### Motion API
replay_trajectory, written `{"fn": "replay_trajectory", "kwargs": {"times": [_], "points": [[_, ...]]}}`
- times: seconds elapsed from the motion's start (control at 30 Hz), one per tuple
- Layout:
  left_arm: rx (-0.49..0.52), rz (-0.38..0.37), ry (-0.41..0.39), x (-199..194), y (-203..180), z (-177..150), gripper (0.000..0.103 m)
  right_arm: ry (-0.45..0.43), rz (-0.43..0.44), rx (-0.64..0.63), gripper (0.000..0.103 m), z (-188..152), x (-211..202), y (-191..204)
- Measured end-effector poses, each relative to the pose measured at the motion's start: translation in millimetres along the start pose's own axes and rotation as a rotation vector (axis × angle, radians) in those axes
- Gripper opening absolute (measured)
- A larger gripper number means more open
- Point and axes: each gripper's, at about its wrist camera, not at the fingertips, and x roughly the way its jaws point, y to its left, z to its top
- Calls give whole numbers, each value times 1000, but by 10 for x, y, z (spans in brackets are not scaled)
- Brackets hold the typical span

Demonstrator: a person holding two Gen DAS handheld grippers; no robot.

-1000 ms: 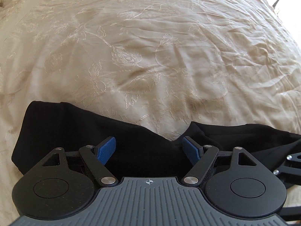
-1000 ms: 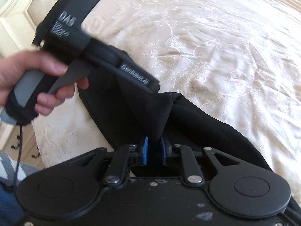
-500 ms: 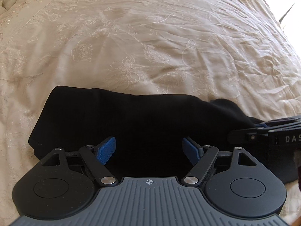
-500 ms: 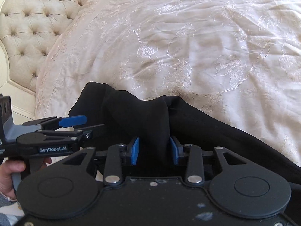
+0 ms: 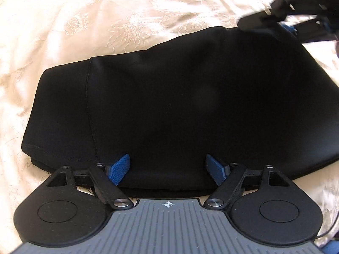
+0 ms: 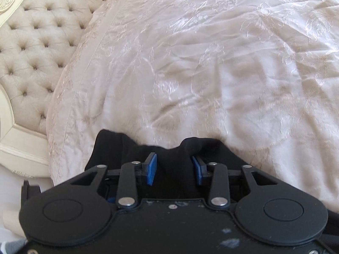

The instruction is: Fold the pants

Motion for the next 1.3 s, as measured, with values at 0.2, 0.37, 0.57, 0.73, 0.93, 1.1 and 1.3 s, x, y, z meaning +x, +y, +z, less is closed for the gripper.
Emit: {"fn": "replay_trajectory", "kwargs": {"times": [0.2,0.37,0.57,0.73,0.93,1.1,1.3], "points": [[12,4,-14,-11,-2,-37,79,-1,-88,41,39,255,251,-107],[0,-11,-27,-107,37,-45,78,-60,-158,48,38,292,210,-137],[-52,30,-135,-410,198,-34,78,-189,-190,-99,35,175,-294,178],[-103,61,-127,-353,364,41,78,-148,-175,-255,29,-180,-396,546],[-91,80,2,-49,395,-41,78,-26,-253,-310,20,-398,-30,543],[-40,92,-32,-53,295,-169,79,52,-398,-350,0,-194,317,276],[-66,66,-23,-79,326,-142,78,3,-437,-370,3,-238,217,390]]}}
